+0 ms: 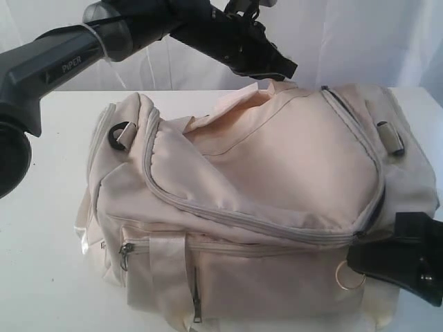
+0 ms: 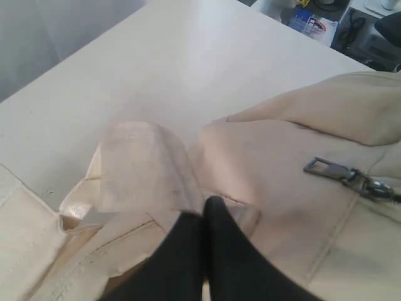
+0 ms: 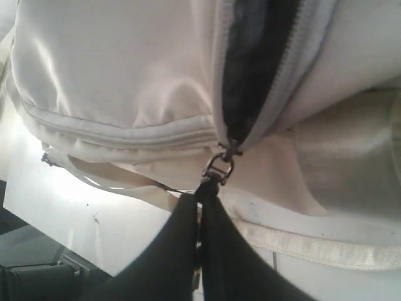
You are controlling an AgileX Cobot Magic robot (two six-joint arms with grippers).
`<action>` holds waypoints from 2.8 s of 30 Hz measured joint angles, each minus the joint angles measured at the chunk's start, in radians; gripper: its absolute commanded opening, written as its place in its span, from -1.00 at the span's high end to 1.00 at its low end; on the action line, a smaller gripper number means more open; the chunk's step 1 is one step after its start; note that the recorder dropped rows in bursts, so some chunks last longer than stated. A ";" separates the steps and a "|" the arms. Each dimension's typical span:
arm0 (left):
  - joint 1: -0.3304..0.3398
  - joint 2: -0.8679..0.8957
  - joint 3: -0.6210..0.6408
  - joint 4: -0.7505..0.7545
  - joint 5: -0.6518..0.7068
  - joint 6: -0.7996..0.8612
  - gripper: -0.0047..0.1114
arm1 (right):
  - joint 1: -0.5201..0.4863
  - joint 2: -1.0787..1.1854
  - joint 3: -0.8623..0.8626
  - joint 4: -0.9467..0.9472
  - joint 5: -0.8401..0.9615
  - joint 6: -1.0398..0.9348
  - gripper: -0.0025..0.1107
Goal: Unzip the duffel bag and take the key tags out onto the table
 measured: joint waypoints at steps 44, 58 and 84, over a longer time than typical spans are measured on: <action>0.002 0.000 0.000 0.002 0.032 0.000 0.92 | 0.113 0.099 0.077 0.124 -0.171 -0.114 0.96; 0.002 0.000 0.000 0.011 0.040 0.000 0.61 | 0.348 0.259 0.017 0.310 -0.238 -0.326 0.75; 0.005 -0.240 0.011 0.109 0.519 0.003 0.22 | 0.356 0.041 -0.507 -0.795 -0.108 0.420 -0.10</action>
